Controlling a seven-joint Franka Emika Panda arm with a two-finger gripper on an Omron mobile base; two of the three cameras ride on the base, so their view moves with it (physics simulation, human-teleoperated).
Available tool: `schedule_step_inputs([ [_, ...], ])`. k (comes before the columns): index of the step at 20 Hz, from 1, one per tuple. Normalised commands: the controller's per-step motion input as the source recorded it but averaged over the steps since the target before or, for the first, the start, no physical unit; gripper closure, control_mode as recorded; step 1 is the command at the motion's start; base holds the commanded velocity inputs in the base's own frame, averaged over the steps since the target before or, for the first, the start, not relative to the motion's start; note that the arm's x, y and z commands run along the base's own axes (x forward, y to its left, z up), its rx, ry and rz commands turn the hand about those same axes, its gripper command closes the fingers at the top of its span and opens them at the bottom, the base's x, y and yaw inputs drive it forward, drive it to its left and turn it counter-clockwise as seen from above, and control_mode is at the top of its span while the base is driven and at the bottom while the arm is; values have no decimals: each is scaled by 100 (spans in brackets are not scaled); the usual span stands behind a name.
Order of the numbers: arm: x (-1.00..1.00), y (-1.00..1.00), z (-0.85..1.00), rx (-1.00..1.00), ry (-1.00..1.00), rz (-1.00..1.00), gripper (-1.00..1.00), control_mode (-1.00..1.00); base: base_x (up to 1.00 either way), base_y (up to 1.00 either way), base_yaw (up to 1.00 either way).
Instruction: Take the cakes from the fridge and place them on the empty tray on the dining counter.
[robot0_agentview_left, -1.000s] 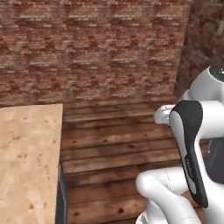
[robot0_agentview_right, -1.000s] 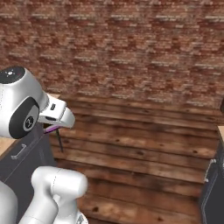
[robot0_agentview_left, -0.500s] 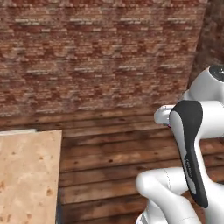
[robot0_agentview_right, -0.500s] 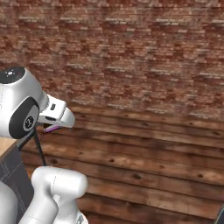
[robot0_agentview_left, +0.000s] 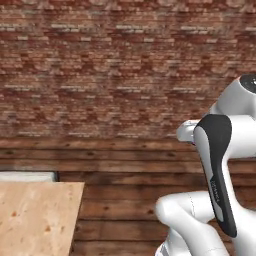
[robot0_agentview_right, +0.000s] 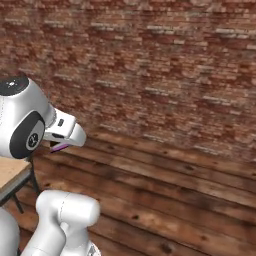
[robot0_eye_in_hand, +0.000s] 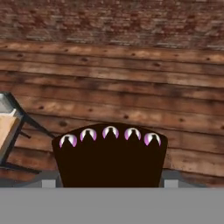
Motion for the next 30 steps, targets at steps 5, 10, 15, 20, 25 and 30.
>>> schedule_step_inputs([
  [5,0,0,0,0,0,0,100,100,100,-6,52],
  [10,0,0,0,0,0,0,100,100,100,-12,53],
  [15,0,0,0,0,0,0,100,100,100,-12,57],
  [20,0,0,0,0,0,0,100,100,100,-12,65],
  [25,0,0,0,0,0,0,100,100,98,-13,69],
  [30,0,0,0,0,0,0,100,100,83,-20,69],
])
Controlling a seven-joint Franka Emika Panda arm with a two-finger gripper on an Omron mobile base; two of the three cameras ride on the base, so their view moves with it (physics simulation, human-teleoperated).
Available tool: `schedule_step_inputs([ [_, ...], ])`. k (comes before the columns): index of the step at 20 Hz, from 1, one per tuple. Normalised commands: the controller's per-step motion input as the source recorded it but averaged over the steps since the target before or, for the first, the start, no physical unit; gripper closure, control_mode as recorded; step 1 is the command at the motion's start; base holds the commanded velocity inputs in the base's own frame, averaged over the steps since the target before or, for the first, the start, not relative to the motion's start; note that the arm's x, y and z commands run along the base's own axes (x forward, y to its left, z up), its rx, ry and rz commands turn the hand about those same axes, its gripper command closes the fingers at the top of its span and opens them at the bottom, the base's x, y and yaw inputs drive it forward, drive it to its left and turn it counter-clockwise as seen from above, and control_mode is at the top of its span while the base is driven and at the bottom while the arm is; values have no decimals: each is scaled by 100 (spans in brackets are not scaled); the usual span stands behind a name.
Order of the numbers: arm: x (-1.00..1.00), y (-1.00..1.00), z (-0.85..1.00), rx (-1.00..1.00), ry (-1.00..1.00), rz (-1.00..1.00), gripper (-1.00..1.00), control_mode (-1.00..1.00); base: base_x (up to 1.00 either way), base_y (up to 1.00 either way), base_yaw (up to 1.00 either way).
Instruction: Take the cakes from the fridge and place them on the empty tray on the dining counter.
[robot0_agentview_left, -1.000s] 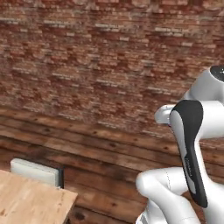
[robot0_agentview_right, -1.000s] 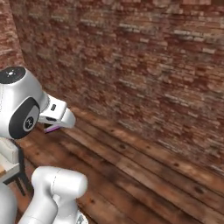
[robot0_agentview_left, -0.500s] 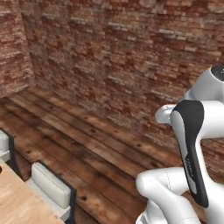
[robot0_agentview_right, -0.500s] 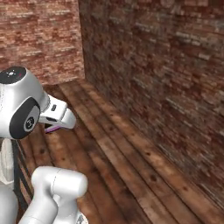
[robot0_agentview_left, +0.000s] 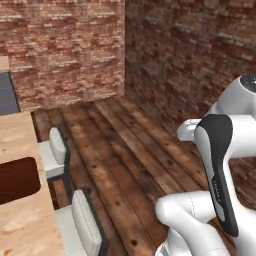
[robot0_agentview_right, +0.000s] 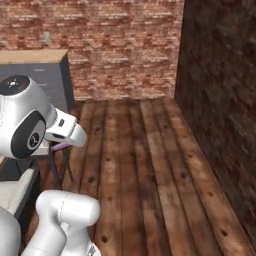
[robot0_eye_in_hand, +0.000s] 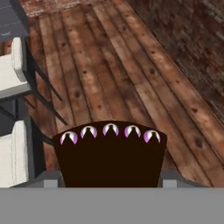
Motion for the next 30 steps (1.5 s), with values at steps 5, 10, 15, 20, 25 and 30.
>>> schedule_step_inputs([
  [5,0,0,0,0,0,0,100,100,46,-42,69],
  [10,0,0,0,0,0,0,100,100,23,-53,69],
  [15,0,0,0,0,0,0,100,100,24,-62,67],
  [20,0,0,0,0,0,0,100,100,29,-73,60],
  [25,0,0,0,0,0,0,100,100,41,-96,48],
  [30,0,0,0,0,0,0,100,100,52,-67,58],
])
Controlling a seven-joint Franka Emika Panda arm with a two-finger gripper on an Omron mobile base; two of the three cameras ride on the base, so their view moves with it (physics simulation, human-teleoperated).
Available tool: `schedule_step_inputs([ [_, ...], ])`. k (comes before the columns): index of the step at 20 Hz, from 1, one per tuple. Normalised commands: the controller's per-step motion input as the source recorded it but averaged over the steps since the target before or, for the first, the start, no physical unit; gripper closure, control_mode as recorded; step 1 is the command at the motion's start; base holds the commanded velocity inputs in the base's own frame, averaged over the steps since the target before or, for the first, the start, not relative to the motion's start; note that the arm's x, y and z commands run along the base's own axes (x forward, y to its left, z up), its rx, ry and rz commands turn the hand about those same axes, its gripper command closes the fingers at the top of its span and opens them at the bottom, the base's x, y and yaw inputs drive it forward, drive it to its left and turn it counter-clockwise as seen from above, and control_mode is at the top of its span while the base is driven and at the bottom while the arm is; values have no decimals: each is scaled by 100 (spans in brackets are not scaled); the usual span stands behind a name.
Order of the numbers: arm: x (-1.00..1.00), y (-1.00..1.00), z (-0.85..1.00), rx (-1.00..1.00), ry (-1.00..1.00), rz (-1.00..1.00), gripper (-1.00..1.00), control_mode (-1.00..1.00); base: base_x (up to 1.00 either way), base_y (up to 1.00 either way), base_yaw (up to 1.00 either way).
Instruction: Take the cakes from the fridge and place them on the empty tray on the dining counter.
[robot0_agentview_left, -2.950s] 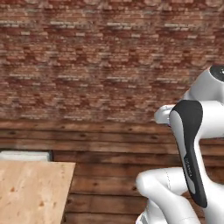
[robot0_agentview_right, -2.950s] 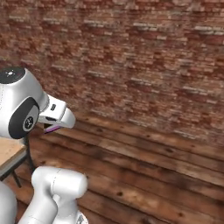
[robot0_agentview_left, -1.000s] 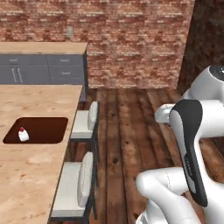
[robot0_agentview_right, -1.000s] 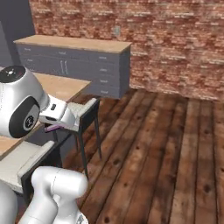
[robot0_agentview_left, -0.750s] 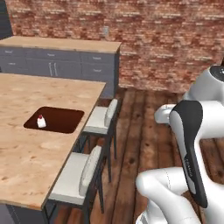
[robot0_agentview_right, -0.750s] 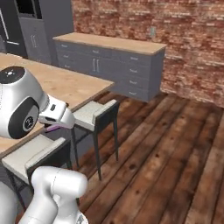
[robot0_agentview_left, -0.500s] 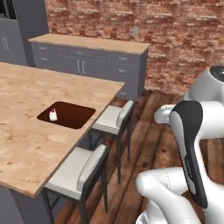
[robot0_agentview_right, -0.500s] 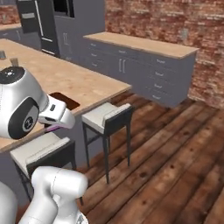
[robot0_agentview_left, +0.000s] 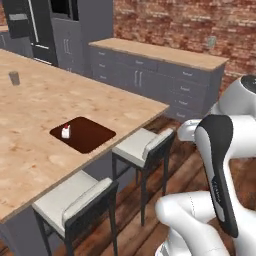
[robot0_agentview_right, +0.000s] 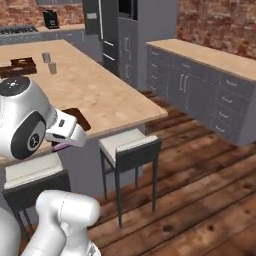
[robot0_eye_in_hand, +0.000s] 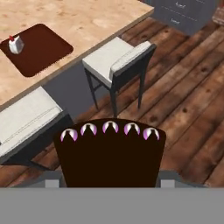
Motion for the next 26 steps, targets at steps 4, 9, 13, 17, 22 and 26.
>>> schedule_step_inputs([
  [4,0,0,0,0,0,0,100,100,69,-33,70],
  [9,0,0,0,0,0,0,100,100,69,-39,68],
  [13,0,0,0,0,0,0,100,100,65,-53,60],
  [17,0,0,0,0,0,0,100,100,73,-55,31],
  [22,0,0,0,0,0,0,100,100,90,-15,16],
  [26,54,22,-24,0,6,10,100,-100,20,3,3],
])
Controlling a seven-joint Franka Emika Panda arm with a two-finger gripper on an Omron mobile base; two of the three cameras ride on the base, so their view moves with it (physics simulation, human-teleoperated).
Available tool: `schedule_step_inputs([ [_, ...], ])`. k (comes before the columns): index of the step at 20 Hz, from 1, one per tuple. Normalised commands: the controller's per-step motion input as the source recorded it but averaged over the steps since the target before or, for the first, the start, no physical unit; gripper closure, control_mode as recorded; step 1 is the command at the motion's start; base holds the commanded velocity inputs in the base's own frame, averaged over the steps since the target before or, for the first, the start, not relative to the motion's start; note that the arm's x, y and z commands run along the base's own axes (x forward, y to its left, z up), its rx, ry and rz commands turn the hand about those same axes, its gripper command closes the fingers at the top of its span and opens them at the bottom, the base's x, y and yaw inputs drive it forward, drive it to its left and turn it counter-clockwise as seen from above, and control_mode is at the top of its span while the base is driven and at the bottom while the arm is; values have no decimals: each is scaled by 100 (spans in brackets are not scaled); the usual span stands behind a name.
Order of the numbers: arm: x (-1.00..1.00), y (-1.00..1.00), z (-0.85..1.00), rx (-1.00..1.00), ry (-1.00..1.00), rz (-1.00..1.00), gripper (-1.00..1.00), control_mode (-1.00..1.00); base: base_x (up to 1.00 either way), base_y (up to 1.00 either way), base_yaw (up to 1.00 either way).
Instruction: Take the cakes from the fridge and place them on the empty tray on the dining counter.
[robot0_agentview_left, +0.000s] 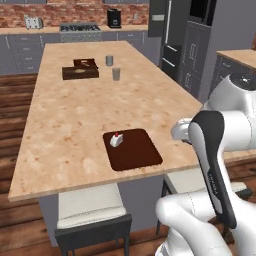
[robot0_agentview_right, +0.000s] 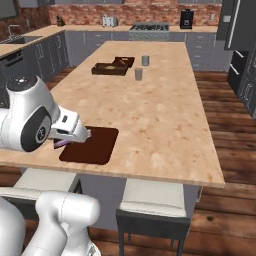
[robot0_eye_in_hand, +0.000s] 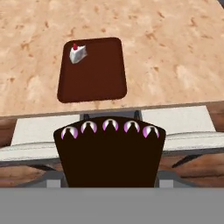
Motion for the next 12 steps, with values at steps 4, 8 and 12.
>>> schedule_step_inputs([
  [4,78,49,-65,-2,4,13,100,-100,0,0,0],
  [8,91,34,-79,-5,1,9,100,-100,0,0,0],
  [12,90,1,-64,-2,0,4,100,-100,0,0,0],
])
